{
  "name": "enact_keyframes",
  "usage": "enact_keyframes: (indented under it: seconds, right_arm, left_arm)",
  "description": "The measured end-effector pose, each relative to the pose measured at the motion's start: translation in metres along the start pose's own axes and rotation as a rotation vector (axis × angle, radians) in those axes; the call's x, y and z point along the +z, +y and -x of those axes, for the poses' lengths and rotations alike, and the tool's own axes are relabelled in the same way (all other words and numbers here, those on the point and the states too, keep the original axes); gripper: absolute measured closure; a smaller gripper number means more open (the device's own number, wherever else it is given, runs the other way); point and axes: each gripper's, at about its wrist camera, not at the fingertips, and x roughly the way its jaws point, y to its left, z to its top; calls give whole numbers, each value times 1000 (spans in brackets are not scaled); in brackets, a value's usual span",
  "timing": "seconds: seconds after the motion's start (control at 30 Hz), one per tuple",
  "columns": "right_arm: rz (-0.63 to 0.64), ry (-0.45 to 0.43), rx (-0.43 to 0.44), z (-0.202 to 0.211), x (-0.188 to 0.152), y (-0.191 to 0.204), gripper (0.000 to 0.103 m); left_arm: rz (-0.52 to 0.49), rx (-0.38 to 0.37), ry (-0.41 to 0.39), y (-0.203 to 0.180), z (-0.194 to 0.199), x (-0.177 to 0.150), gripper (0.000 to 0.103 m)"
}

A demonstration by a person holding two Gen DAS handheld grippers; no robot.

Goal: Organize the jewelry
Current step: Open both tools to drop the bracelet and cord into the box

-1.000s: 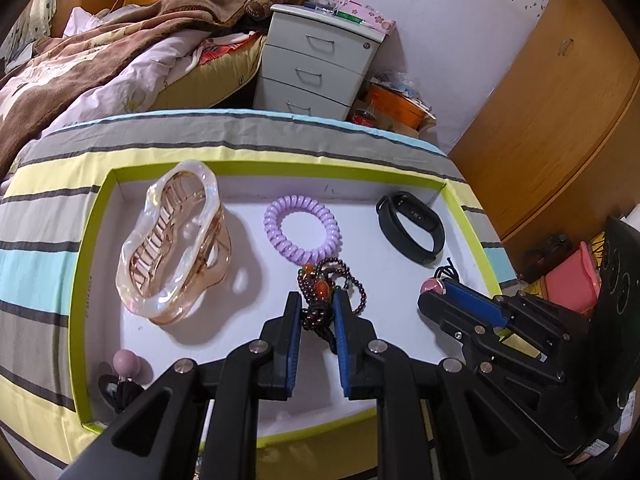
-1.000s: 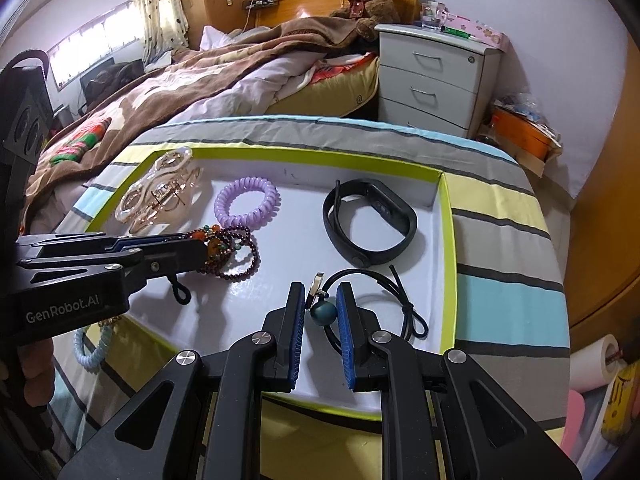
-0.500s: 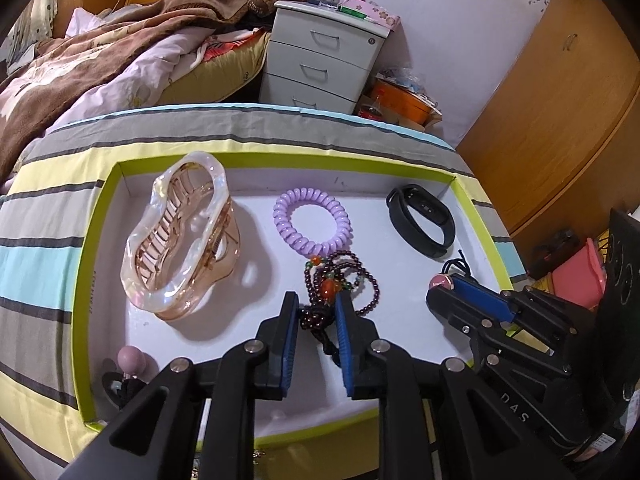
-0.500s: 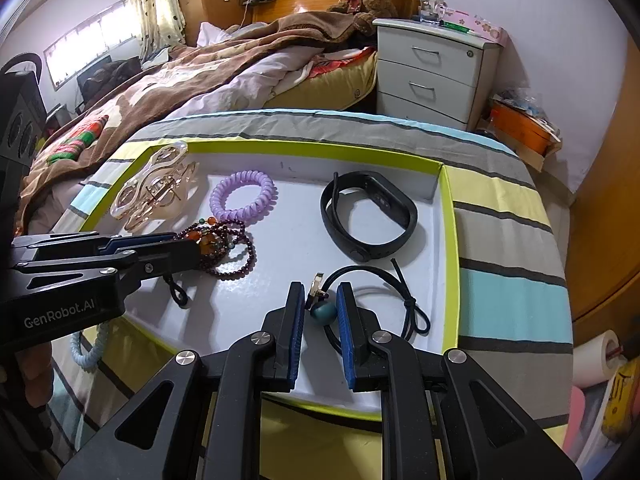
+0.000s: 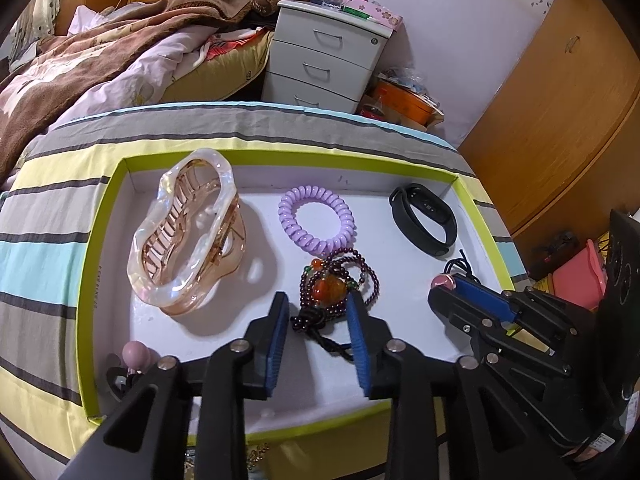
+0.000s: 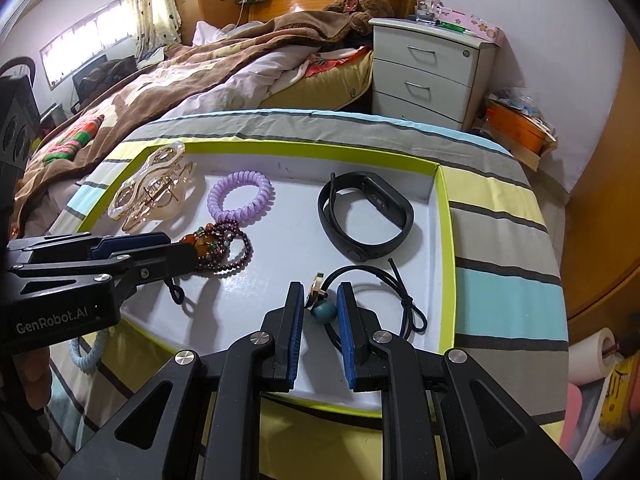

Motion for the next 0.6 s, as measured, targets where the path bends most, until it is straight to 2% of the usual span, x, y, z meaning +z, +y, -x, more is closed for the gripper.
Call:
enact_keyframes:
  seconds: [0.5, 0.6]
  right_arm:
    - [-28, -35, -6, 21, -3, 6, 84]
    - [-37, -49, -5, 28, -4, 7, 81]
  left_arm:
    - [-17, 6, -38, -3, 22, -6, 53]
    - [-28, 24, -56, -3, 30, -8, 51]
